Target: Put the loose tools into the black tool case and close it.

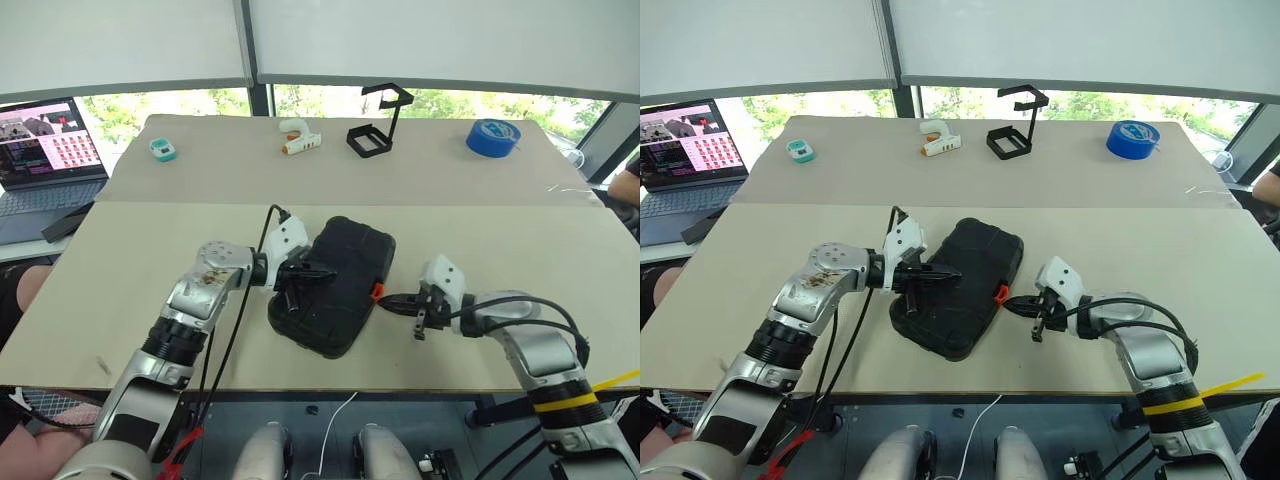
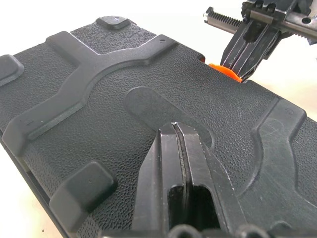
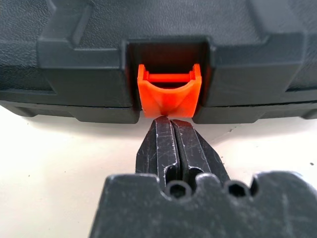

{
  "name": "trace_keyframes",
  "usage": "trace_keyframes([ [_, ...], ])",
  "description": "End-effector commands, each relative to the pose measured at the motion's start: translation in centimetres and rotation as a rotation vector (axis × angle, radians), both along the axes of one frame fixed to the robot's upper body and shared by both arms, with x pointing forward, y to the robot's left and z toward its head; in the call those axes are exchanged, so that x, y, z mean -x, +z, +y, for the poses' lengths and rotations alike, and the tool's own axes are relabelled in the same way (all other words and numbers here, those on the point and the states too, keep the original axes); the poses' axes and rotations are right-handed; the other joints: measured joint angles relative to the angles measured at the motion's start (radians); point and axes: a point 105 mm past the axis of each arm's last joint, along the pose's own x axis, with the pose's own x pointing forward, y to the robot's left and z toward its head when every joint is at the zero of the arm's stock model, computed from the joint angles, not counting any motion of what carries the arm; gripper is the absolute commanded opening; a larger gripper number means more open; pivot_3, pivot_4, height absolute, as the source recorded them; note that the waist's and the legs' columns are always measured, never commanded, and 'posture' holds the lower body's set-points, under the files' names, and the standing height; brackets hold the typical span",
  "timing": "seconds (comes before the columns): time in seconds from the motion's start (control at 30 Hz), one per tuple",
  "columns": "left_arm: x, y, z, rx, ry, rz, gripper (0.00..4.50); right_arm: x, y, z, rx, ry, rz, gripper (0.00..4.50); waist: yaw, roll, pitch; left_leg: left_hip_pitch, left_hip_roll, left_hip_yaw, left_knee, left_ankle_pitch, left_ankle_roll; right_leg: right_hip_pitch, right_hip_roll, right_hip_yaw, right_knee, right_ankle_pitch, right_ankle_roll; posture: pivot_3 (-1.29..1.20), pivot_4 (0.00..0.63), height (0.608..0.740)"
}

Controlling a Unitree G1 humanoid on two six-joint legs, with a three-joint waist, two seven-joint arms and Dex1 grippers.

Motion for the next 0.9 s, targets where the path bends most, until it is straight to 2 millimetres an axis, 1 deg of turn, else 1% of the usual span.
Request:
trace_keyframes([
  [0.03, 1.3, -4.6, -0.4, -0.080, -0.001, 0.159, 0.02, -0.4, 3.4, 2.6, -0.083, 0.081, -0.124, 0.00, 0.001, 0.000, 0.000, 0.000, 0.000, 0.000, 0.000, 0.000, 0.000, 0.000, 0.000, 0.000, 0.000, 0.000, 0.000, 0.00, 0.150, 0.740],
  [0.1, 1.2, -4.1, -0.2, -0.051, 0.002, 0.145, 0.02, -0.2, 3.6, 2.3, -0.087, 0.086, -0.130, 0.00, 0.001, 0.000, 0.000, -0.001, 0.000, 0.000, 0.000, 0.000, 0.000, -0.001, 0.000, 0.000, 0.000, 0.000, 0.000, 0.00, 0.150, 0.740],
  [0.17, 1.2, -3.2, 0.0, 0.006, -0.002, 0.134, 0.02, 0.1, 3.8, 1.6, -0.085, 0.083, -0.140, 0.00, 0.000, 0.000, 0.000, -0.001, 0.000, 0.000, 0.000, 0.000, 0.000, -0.001, 0.000, 0.000, 0.000, 0.000, 0.000, 0.00, 0.150, 0.740],
  [0.2, 1.3, -2.0, 0.1, 0.071, -0.015, 0.113, 0.02, 0.3, 3.8, 0.9, -0.079, 0.077, -0.144, 0.00, 0.000, 0.000, 0.000, -0.001, 0.000, 0.000, 0.000, 0.000, 0.000, -0.001, 0.000, 0.000, 0.000, 0.000, 0.000, 0.00, 0.150, 0.740],
  [0.23, 1.5, -0.8, 0.6, 0.122, -0.026, 0.106, 0.26, 0.6, 3.8, 0.2, -0.070, 0.071, -0.144, 0.00, 0.000, 0.001, 0.000, -0.001, 0.000, 0.000, 0.000, 0.000, 0.000, -0.001, 0.000, 0.000, 0.000, 0.000, 0.000, 0.00, 0.150, 0.740],
  [0.27, 1.8, 0.2, 1.1, 0.163, -0.047, 0.076, 0.41, 0.8, 3.7, -0.5, -0.058, 0.066, -0.142, 0.00, 0.000, 0.001, 0.001, -0.002, 0.000, 0.000, -0.001, 0.000, 0.000, -0.002, -0.001, 0.000, 0.000, 0.000, 0.000, 0.00, 0.150, 0.740],
  [0.3, 2.1, 0.9, 1.4, 0.185, -0.062, 0.055, 0.57, 1.0, 3.6, -0.9, -0.051, 0.063, -0.140, 0.00, 0.000, 0.001, 0.001, -0.003, 0.000, 0.000, -0.001, 0.000, 0.000, -0.003, -0.001, 0.000, 0.000, 0.000, 0.000, 0.00, 0.150, 0.740],
  [0.37, 2.4, 1.7, 2.7, 0.200, -0.053, 0.032, 1.10, 1.5, 3.6, -1.9, -0.051, 0.056, -0.127, 0.00, -0.002, 0.001, 0.001, -0.005, 0.000, 0.000, -0.002, -0.001, 0.000, -0.006, -0.001, 0.000, -0.001, 0.000, 0.000, 0.00, 0.150, 0.740],
  [0.4, 2.5, 2.3, 3.6, 0.216, -0.040, 0.003, 1.52, 1.6, 3.7, -2.5, -0.049, 0.041, -0.135, 0.00, -0.002, 0.001, 0.002, -0.006, 0.000, 0.000, -0.001, -0.002, -0.001, -0.006, -0.001, 0.000, -0.001, 0.000, 0.000, 0.00, 0.150, 0.740],
  [0.43, 2.7, 2.8, 4.5, 0.225, -0.027, -0.017, 1.83, 1.6, 3.8, -3.2, -0.049, 0.026, -0.141, 0.00, -0.001, 0.001, 0.002, -0.007, 0.000, 0.000, -0.002, -0.003, -0.001, -0.006, -0.001, 0.000, -0.002, 0.000, 0.000, 0.00, 0.150, 0.740],
  [0.47, 2.9, 3.2, 5.3, 0.228, -0.014, -0.039, 2.12, 1.8, 3.8, -3.7, -0.050, 0.016, -0.130, 0.58, -0.001, 0.001, 0.002, -0.007, 0.001, 0.000, -0.002, -0.003, -0.001, -0.006, -0.001, 0.000, -0.003, 0.000, 0.000, 0.00, 0.150, 0.740],
  [0.5, 3.1, 3.6, 6.0, 0.227, 0.007, -0.066, 2.43, 2.1, 3.8, -4.2, -0.042, 0.012, -0.126, 0.73, -0.001, 0.001, 0.003, -0.007, 0.001, 0.000, -0.002, -0.004, -0.001, -0.006, 0.000, 0.000, -0.004, 0.000, 0.000, 0.00, 0.150, 0.740],
  [0.53, 3.2, 3.9, 7.0, 0.224, 0.037, -0.084, 2.87, 2.2, 3.9, -4.8, -0.034, 0.002, -0.138, 1.14, 0.000, 0.001, 0.004, -0.008, 0.001, 0.000, -0.002, -0.004, -0.001, -0.007, -0.001, 0.000, -0.004, 0.000, 0.000, 0.00, 0.150, 0.740],
  [0.57, 3.1, 3.8, 8.9, 0.209, 0.129, -0.083, 3.23, 2.3, 3.8, -5.9, 0.002, -0.011, -0.159, 1.49, 0.001, 0.001, 0.004, -0.010, 0.001, 0.000, -0.002, -0.004, -0.001, -0.009, -0.001, 0.000, -0.004, 0.000, 0.000, 0.00, 0.150, 0.740],
  [0.6, 3.2, 3.2, 10.9, 0.163, 0.220, -0.092, 3.54, 2.5, 3.6, -7.0, 0.034, -0.024, -0.180, 1.81, 0.001, 0.001, 0.004, -0.011, 0.001, 0.000, -0.001, -0.004, -0.001, -0.009, -0.001, 0.000, -0.004, 0.000, 0.000, 0.00, 0.150, 0.740],
  [0.63, 3.3, 2.9, 12.6, 0.117, 0.294, -0.137, 3.91, 2.7, 3.4, -7.9, 0.065, -0.032, -0.200, 2.15, -0.001, 0.001, 0.004, -0.011, 0.001, 0.000, -0.001, -0.004, -0.001, -0.010, -0.002, 0.000, -0.004, 0.000, 0.000, 0.00, 0.150, 0.740],
  [0.67, 3.8, 2.1, 14.3, 0.065, 0.354, -0.147, 4.27, 2.8, 3.4, -8.6, 0.088, -0.035, -0.232, 2.50, -0.001, 0.001, 0.004, -0.011, 0.001, 0.001, -0.002, -0.004, -0.001, -0.010, -0.002, 0.001, -0.004, 0.000, 0.000, 0.00, 0.150, 0.740],
  [0.7, 4.3, 1.5, 15.5, 0.021, 0.393, -0.156, 4.50, 2.9, 3.3, -9.1, 0.091, -0.030, -0.254, 2.91, -0.003, 0.001, 0.004, -0.010, 0.002, 0.001, -0.002, -0.004, -0.001, -0.010, -0.003, 0.001, -0.005, 0.000, 0.000, 0.00, 0.150, 0.740],
  [0.73, 4.8, 0.7, 16.9, -0.015, 0.449, -0.156, 4.50, 3.1, 3.4, -9.5, 0.086, -0.009, -0.299, 3.28, -0.003, 0.001, 0.004, -0.010, 0.002, 0.001, -0.003, -0.005, -0.002, -0.010, -0.003, 0.001, -0.005, 0.000, 0.000, 0.00, 0.150, 0.740],
  [0.77, 5.5, 0.0, 18.1, -0.044, 0.483, -0.141, 4.50, 3.3, 3.4, -9.7, 0.060, 0.015, -0.321, 3.53, -0.002, 0.001, 0.004, -0.010, 0.002, 0.001, -0.003, -0.005, -0.002, -0.010, -0.003, 0.001, -0.005, 0.000, 0.000, 0.00, 0.150, 0.740],
  [0.8, 5.9, -0.4, 18.7, -0.060, 0.501, -0.136, 4.50, 3.6, 3.4, -9.9, 0.042, 0.033, -0.335, 3.83, -0.001, 0.001, 0.004, -0.009, 0.002, 0.001, -0.004, -0.005, -0.002, -0.010, -0.003, 0.001, -0.005, 0.000, 0.000, 0.00, 0.150, 0.740],
  [0.83, 6.4, -0.7, 19.4, -0.071, 0.524, -0.139, 4.50, 3.5, 3.1, -10.4, 0.054, 0.021, -0.336, 4.27, 0.000, 0.001, 0.004, -0.009, 0.003, 0.001, -0.004, -0.005, -0.002, -0.009, -0.004, 0.001, -0.006, 0.000, -0.001, 0.00, 0.150, 0.740],
  [0.87, 6.7, -1.0, 20.0, -0.077, 0.553, -0.142, 4.50, 3.3, 3.1, -10.8, 0.038, 0.003, -0.330, 4.39, 0.003, 0.001, 0.004, -0.009, 0.003, 0.001, -0.004, -0.005, -0.002, -0.009, -0.004, 0.001, -0.005, 0.000, -0.001, 0.00, 0.150, 0.740],
  [0.9, 7.0, -1.3, 20.6, -0.082, 0.579, -0.146, 4.50, 3.1, 3.2, -11.2, 0.040, -0.015, -0.344, 4.39, 0.005, 0.000, 0.005, -0.009, 0.004, 0.001, -0.004, -0.005, -0.002, -0.009, -0.009, 0.001, -0.006, 0.000, -0.002, 0.00, 0.150, 0.740],
])
